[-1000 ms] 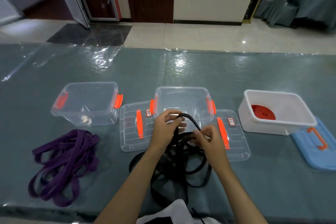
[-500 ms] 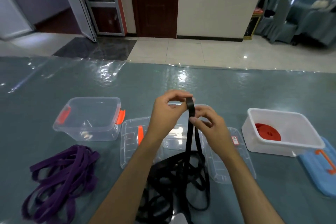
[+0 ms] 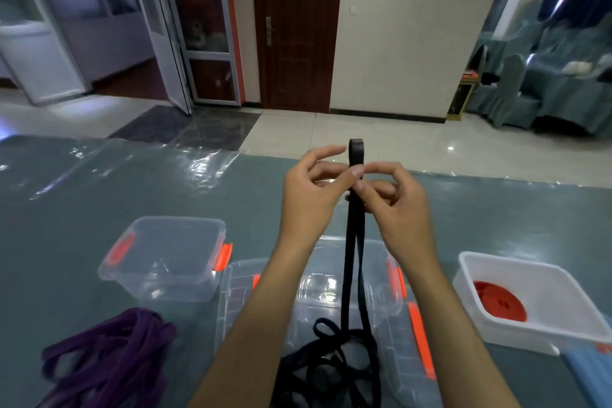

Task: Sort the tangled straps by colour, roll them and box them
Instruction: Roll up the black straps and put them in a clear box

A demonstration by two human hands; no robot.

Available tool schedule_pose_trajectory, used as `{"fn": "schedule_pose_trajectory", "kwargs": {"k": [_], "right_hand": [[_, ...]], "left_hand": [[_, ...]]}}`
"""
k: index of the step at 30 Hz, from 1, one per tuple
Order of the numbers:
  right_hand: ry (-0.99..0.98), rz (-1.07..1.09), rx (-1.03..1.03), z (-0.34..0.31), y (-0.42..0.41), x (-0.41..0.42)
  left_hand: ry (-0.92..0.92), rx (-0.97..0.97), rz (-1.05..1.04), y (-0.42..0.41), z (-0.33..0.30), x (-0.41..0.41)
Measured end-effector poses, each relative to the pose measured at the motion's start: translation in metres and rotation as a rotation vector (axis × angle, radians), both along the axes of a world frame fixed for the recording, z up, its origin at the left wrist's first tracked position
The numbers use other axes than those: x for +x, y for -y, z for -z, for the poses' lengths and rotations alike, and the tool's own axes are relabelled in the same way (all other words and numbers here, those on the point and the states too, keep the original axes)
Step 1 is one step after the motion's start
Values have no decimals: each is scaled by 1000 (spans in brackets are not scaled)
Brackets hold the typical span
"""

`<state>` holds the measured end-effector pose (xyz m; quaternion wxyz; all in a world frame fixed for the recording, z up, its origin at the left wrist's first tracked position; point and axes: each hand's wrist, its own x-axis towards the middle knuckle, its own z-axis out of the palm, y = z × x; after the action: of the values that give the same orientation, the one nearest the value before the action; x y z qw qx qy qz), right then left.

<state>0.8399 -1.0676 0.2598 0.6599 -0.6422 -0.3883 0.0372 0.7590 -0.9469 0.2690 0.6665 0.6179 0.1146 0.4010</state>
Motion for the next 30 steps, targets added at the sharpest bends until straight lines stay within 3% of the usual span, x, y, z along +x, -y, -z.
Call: {"fn": "schedule_pose_trajectory", "kwargs": {"k": [5,9,15,20,23,26,30], "right_hand": [[7,69,-57,-4,9,0],[-177,38,1,-1,23,-4],[-219,21,-63,2,25,-6],[-265,57,-78,5,28,-9],[-241,94,-129,9,31,-7],[-252,85,-152,10,36,-7],[-415,-11,-134,14,44,-5]], "left_hand": [[16,-129,148,-3,6,0],[-81,-30,279,-3,25,-18],[-160,42,255,11,47,-33],[-188,194,88,20,57,-36],[-194,466,-52,20,62,-35],[-251,600,-79,20,60,-35],[-303,716,-77,19,60,-35]]}}
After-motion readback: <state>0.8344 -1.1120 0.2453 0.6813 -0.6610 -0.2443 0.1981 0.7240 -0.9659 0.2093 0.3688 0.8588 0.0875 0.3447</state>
